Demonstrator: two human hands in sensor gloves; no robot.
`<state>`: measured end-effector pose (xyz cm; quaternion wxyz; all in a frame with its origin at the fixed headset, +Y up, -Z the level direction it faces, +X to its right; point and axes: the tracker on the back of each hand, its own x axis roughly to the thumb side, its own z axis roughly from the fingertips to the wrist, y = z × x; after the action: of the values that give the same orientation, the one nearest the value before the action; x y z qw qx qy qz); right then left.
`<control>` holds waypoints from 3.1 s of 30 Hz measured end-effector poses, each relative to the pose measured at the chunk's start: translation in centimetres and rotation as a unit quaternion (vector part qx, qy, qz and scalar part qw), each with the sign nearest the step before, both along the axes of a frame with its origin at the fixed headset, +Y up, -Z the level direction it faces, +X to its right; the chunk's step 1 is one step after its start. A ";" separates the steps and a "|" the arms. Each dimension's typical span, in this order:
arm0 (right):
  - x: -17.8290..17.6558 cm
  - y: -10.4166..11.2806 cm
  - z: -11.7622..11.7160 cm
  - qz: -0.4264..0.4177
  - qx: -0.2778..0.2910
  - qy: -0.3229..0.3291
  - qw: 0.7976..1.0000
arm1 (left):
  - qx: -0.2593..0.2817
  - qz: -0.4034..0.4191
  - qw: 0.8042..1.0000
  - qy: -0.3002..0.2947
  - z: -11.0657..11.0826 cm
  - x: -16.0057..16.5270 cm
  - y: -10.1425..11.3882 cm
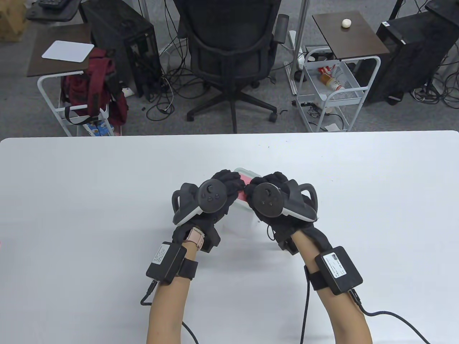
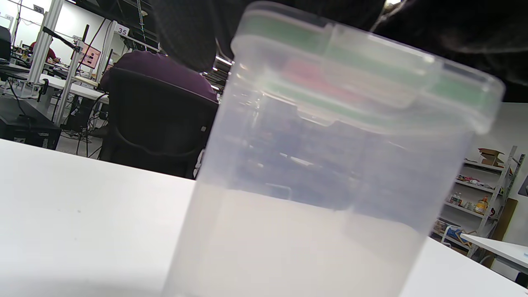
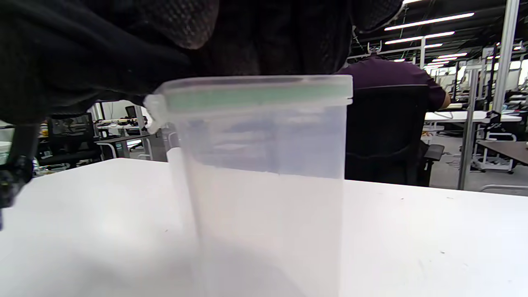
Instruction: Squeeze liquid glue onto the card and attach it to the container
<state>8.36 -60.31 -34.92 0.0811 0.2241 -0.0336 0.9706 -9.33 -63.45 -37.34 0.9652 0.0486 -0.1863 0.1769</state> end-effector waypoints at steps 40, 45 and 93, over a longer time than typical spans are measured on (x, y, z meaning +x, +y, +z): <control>12.2 -2.9 8.5 -0.191 0.080 -0.049 0.977 | 0.063 0.003 0.998 0.000 2.1 -1.3 1.2; 14.9 -5.9 9.1 -0.255 0.049 -0.088 0.962 | 0.079 0.097 0.992 0.013 6.3 -3.7 1.4; 11.0 -14.5 11.1 -0.359 -0.107 -0.075 0.924 | -0.093 -0.183 0.966 0.156 14.6 -7.9 -11.0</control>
<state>19.34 -74.86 -23.83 0.4452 0.1132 -0.0140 0.8881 -17.28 -74.44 -22.71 0.9985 -0.0496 -0.0219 0.0039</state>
